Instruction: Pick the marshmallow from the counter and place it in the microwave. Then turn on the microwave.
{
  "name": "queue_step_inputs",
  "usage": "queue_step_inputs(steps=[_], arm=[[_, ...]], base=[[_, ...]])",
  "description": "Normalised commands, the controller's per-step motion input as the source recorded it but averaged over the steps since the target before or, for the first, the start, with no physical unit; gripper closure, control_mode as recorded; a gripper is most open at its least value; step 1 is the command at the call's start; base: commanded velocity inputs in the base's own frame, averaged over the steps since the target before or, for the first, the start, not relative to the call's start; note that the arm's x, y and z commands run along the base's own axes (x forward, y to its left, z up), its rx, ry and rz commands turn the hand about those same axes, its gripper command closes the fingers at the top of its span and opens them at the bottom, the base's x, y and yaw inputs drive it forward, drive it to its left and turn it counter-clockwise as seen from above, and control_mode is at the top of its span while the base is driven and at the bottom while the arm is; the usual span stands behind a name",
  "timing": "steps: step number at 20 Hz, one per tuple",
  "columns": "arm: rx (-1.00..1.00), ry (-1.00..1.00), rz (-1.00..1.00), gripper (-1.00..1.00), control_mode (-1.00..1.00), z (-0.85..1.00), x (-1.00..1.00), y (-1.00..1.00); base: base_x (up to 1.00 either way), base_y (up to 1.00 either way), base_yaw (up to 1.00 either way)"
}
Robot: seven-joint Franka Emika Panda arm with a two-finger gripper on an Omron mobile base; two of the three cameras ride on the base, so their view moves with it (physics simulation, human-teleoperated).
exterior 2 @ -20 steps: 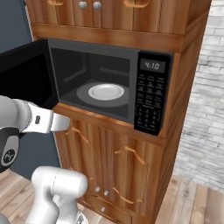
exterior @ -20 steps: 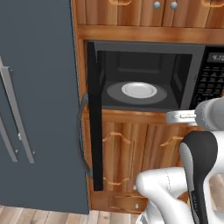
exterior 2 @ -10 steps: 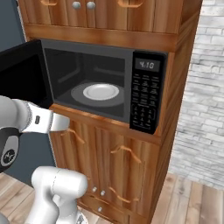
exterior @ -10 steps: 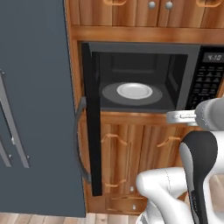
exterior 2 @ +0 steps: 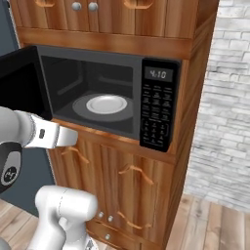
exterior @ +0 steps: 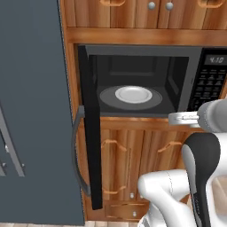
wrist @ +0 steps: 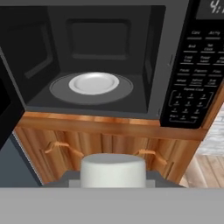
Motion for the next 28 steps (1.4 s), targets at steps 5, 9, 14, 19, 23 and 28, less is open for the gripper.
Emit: queue_step_inputs(steps=[5, 9, 14, 19, 23, 28], arm=[[0.00, 0.00, 0.00, 1.00, 1.00, 0.00, 0.00, 0.00], [0.00, 0.00, 0.00, 1.00, 1.00, 0.00, 0.00, 0.00], [0.00, 0.00, 0.00, 1.00, 1.00, 0.00, 0.00, 0.00], [0.00, 0.01, 0.00, 1.00, -1.00, -0.03, 0.00, 0.00], [0.00, 0.01, 0.01, 1.00, -1.00, -0.15, 0.07, 0.04], [0.00, 0.00, 0.07, 1.00, -1.00, -0.14, 0.28, 0.06]], base=[[0.17, 0.00, -0.05], [0.16, 0.05, -0.06], [0.09, 0.10, -0.05], [0.00, 0.00, 0.00], [0.00, 0.00, 0.00], [0.00, 0.00, 0.00]])
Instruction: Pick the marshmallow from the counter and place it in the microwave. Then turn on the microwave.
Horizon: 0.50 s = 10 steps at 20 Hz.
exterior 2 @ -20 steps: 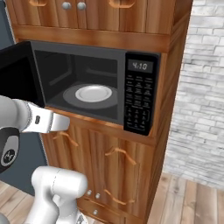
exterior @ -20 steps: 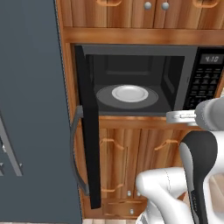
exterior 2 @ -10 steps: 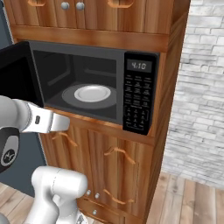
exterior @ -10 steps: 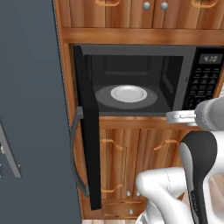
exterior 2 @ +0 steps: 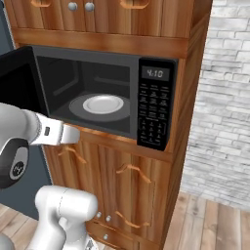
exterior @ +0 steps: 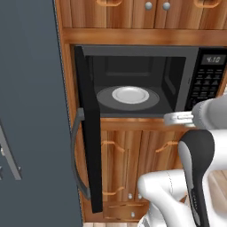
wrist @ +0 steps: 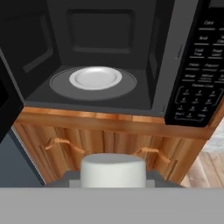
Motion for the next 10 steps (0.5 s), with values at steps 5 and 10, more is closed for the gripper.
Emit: queue_step_inputs(steps=[5, 10], arm=[[0.00, -0.01, 0.12, 1.00, -1.00, -0.11, 0.32, 0.09], [0.00, 0.00, 0.08, 1.00, -1.00, -0.07, 0.34, 0.07]], base=[[0.00, 0.00, 0.00], [0.00, 0.00, 0.00]])
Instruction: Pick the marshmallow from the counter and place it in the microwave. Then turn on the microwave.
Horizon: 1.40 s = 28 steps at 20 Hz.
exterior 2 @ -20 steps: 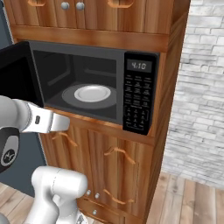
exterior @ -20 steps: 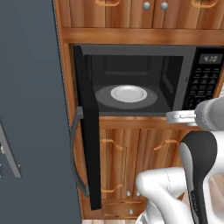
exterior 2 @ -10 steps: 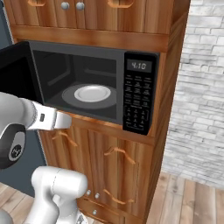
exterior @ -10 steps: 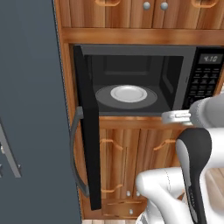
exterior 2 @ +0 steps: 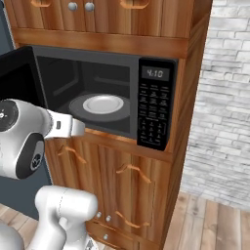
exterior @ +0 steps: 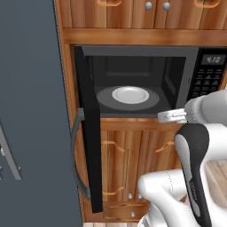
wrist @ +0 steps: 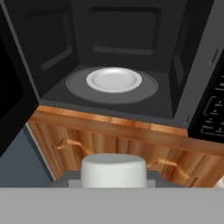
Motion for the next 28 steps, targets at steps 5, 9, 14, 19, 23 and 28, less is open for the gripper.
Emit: queue_step_inputs(steps=[5, 9, 14, 19, 23, 28], arm=[[0.00, 0.00, 0.02, 1.00, -1.00, 0.00, 0.29, 0.02], [0.00, 0.02, 0.00, 1.00, -1.00, 0.00, 0.31, 0.01], [0.00, 0.07, -0.01, 1.00, -1.00, 0.00, 0.32, 0.00], [-0.02, 0.07, -0.03, 1.00, -1.00, -0.07, 0.22, 0.00], [-0.02, 0.06, -0.01, 1.00, -1.00, -0.10, 0.12, 0.00], [-0.02, 0.02, 0.00, 1.00, -1.00, -0.15, 0.13, 0.00]], base=[[0.00, 0.00, 0.00], [0.00, 0.00, 0.00], [0.00, 0.00, 0.00], [0.00, 0.00, 0.00], [0.00, 0.00, 0.00], [0.00, 0.00, 0.00]])
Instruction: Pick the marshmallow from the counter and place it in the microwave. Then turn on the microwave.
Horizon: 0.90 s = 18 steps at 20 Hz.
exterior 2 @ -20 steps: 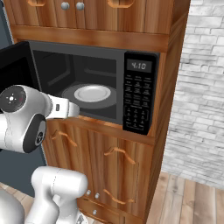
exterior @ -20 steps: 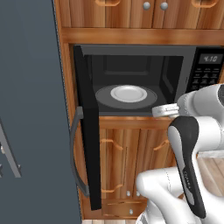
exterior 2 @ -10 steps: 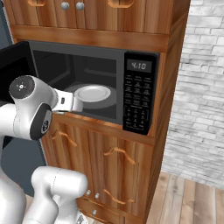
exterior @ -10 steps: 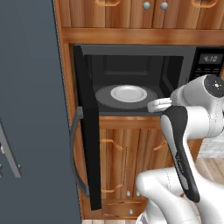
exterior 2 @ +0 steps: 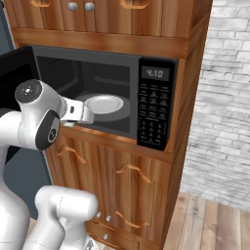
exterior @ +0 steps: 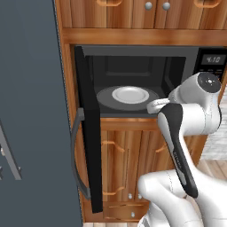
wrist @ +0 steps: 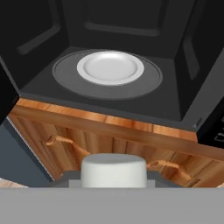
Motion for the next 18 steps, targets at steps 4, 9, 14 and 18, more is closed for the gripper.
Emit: queue_step_inputs(steps=[4, 9, 14, 18], arm=[[-0.01, 0.00, 0.00, 1.00, -1.00, -0.19, 0.23, 0.01], [0.00, 0.00, 0.00, 1.00, -1.00, -0.14, 0.26, 0.02], [0.00, 0.02, 0.00, 1.00, -1.00, -0.01, 0.28, 0.04], [-0.01, 0.05, -0.01, 1.00, -1.00, 0.00, 0.27, 0.08]], base=[[0.00, 0.00, 0.00], [0.00, 0.00, 0.00], [0.00, 0.00, 0.00], [0.00, 0.00, 0.00]])
